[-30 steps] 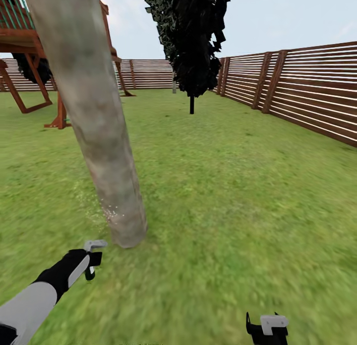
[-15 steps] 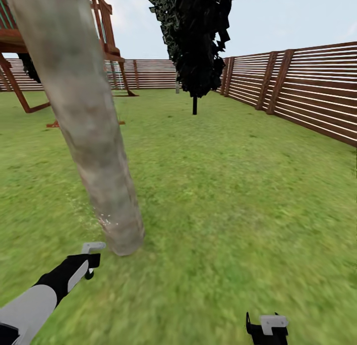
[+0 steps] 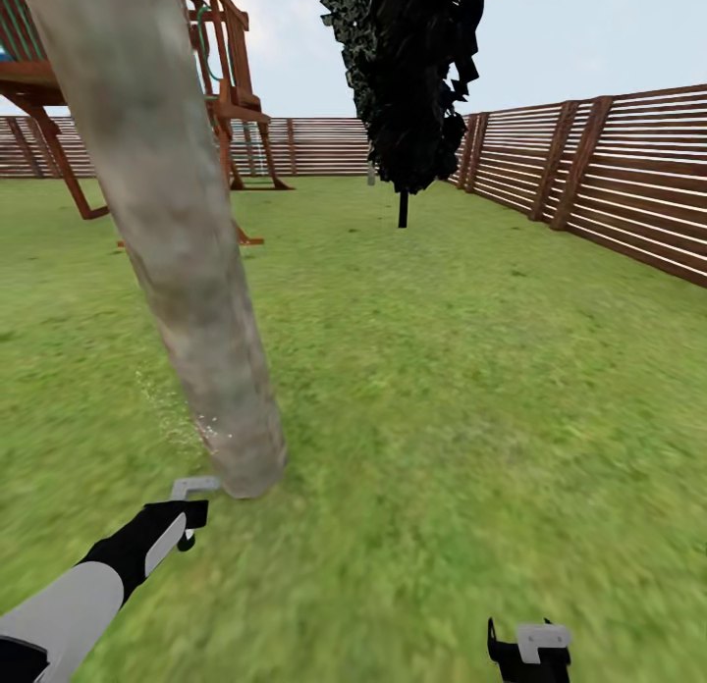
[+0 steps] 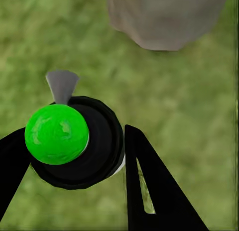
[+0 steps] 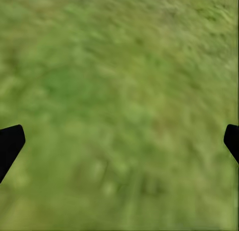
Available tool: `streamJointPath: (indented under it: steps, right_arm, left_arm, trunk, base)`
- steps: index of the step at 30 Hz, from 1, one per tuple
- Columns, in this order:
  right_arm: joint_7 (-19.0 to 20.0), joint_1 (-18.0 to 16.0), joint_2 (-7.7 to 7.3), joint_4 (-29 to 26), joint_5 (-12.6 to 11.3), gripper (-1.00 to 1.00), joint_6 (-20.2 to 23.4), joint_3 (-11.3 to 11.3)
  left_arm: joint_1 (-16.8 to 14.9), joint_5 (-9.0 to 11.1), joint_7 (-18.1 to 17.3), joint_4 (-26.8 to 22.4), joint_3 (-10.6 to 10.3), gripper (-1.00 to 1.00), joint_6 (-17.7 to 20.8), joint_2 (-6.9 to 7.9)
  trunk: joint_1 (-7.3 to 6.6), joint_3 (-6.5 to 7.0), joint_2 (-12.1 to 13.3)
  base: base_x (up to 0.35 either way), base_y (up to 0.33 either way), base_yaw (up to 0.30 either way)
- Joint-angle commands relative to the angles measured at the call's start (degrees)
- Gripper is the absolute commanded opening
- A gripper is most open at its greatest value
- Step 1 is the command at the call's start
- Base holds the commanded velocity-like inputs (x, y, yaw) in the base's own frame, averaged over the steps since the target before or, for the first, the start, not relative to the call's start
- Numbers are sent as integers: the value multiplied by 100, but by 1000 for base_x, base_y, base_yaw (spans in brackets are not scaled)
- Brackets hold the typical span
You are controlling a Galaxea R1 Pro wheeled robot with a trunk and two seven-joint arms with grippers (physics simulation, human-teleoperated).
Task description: In the garden, pick up the pesticide atomizer on the floor and spray pesticide onto both trees until each tree trunk is fully covered.
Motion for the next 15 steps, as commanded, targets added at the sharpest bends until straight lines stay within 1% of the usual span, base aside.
streamJointPath:
  steps: [1,7,9,15]
  right_arm:
    - [0,0,0,0,1,100,0,2]
    - [0,0,0,0,1,100,0,2]
    - [0,0,0,0,1,100,0,2]
    - [0,0,2,0,1,100,0,2]
  left_arm:
    - [0,-10,1,0,1,-100,3,3]
    - [-1,-11,1,0,0,-100,5,6]
    - [-1,-11,1,0,2,-100,5,6]
    - [-1,-11,1,0,2,-100,5,6]
  trunk:
    - [-1,0,-1]
    - [-1,0,-1]
    - [-1,0,-1]
    - [-1,0,-1]
  base:
    - [157,-226,4]
    - [151,-238,0]
    - [46,-265,39]
    - [3,-272,246]
